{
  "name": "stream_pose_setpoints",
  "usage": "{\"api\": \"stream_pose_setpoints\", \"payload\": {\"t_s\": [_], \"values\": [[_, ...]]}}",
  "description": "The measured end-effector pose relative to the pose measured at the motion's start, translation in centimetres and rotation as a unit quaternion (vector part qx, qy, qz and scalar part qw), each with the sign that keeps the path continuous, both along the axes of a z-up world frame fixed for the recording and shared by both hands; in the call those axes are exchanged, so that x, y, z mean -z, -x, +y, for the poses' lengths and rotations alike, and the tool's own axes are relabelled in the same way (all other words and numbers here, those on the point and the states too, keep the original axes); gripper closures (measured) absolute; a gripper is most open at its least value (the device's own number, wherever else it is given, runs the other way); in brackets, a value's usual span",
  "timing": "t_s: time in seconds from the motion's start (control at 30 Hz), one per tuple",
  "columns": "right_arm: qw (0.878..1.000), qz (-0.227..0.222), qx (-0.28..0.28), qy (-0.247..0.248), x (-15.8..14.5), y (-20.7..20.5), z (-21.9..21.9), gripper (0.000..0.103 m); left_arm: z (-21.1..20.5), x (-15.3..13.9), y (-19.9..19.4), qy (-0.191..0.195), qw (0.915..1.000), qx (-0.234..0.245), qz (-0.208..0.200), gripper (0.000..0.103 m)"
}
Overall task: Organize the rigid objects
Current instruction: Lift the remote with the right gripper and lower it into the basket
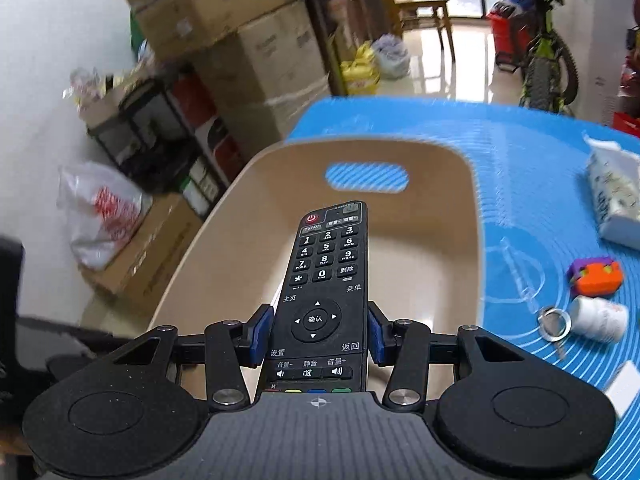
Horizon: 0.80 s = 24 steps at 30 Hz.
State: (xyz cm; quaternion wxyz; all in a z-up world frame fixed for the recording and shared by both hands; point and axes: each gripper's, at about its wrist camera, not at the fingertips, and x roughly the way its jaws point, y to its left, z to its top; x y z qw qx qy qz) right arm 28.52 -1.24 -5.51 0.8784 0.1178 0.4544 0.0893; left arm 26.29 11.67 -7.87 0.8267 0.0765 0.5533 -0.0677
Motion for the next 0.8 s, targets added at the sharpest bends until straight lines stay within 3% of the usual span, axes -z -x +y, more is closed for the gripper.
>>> {"api": "stream_pose_setpoints", "payload": {"t_s": [0.53,0.7,0.8], "values": [[0.994,0.091,-0.042,0.047,5.1,0.0,2.7,0.051,-0.1,0.1,0.0,0.002,1.0000,0.001,0.000,0.096],[0.990,0.118,-0.052,0.056,5.2,-0.4,3.2,0.050,-0.1,0.1,0.0,0.002,1.0000,0.001,0.000,0.096],[0.991,0.109,-0.060,0.045,5.0,0.0,3.0,0.048,-0.1,0.2,0.0,0.001,1.0000,0.001,0.000,0.096]]}}
